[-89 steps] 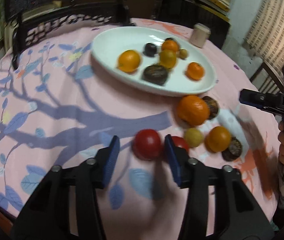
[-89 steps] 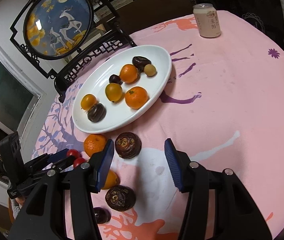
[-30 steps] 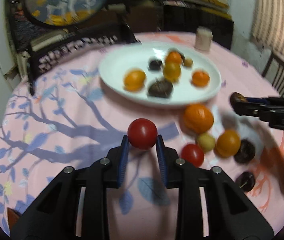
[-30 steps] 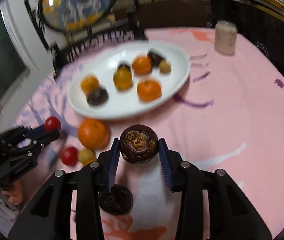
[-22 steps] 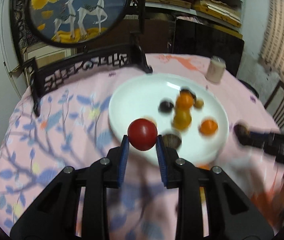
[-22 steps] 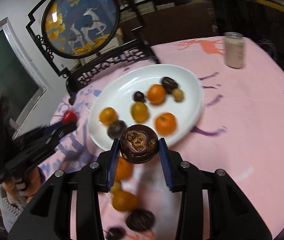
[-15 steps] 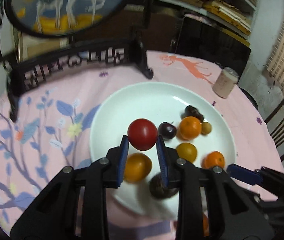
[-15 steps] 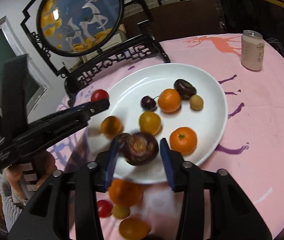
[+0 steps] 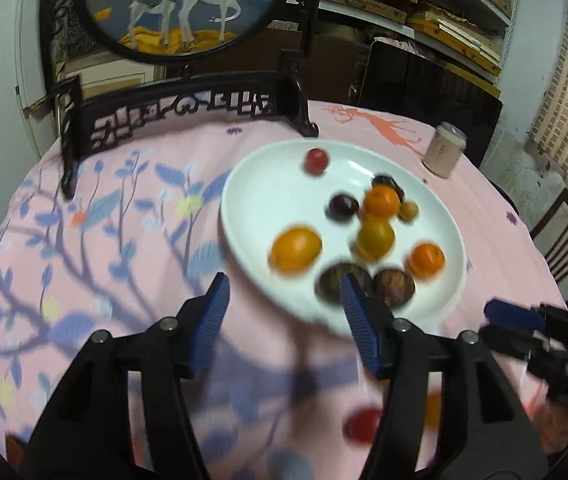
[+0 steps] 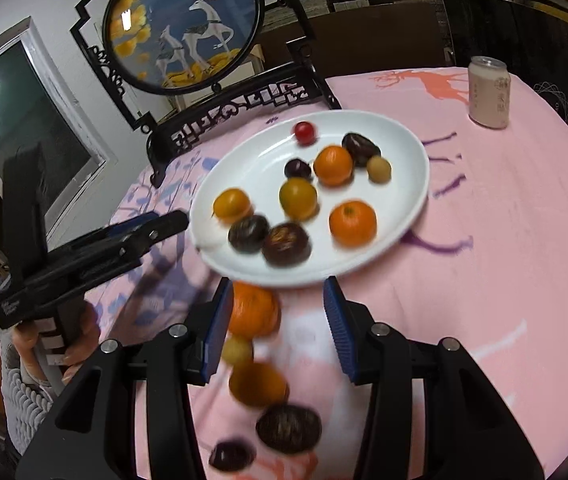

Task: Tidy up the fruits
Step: 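Release the tomato onto the plate with the left tool while the right tool releases the brown fruit, then move both open tools back to the fruits beside the plate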

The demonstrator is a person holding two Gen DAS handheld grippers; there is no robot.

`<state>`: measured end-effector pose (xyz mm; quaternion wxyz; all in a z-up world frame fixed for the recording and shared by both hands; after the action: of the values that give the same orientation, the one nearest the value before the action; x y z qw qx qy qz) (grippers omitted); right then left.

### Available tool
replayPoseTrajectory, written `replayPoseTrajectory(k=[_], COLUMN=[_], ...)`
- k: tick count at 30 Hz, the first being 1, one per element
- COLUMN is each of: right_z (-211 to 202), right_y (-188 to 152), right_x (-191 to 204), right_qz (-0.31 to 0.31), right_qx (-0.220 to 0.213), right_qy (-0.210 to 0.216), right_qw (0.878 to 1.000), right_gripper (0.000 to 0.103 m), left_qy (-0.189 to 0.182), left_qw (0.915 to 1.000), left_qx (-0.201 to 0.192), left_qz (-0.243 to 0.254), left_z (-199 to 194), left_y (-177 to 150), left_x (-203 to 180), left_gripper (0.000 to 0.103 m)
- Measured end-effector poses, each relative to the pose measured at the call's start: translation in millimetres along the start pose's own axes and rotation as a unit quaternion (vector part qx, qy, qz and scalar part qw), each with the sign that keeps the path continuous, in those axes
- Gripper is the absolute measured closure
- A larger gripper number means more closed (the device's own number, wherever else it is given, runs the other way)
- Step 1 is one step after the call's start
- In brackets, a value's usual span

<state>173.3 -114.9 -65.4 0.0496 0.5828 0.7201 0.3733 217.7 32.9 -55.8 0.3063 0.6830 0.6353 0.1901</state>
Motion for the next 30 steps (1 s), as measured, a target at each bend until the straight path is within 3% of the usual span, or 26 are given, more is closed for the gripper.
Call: replayPoseTrajectory(k=[6, 10, 20, 30], right_z=[-17, -22, -18, -13], right_y=[-23, -22, -25, -28], right_x=[-8, -15, -17, -17], right_qz=[0.006, 0.021, 0.025, 0.025], right_qx=[0.001, -0.005, 0.003, 0.011], right_qy=[-0.005, -0.002, -0.005, -0.007], right_qw=[1.0, 1.0, 1.0, 1.0], right_gripper=[0.056, 0.056, 0.056, 0.056], left_qy=[-0.006, -0.018, -0.026, -0.044], left_qw=[0.9962, 0.9895, 0.9858, 0.9822], left_qx=[0.017, 0.026, 0.049, 0.067], left_qz=[0.086, 0.141, 0.158, 0.17], left_z=[-23, -20, -3, 8], left_y=[-64, -85, -97, -103], left_x=[-27, -50, -62, -73], left_gripper=[0.037, 0.037, 0.038, 0.067])
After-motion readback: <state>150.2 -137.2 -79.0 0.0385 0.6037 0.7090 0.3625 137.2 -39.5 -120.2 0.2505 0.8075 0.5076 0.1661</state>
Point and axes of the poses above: each gripper's, at about its wrist camera, not at the fingertips, and z roughly the way its jaws point, x to its left, y to its top, the point moved 10 cm from there along z, roughly the way its jaws point, and after that the axes turned 4 degrees about x, right-handed, at the moved point
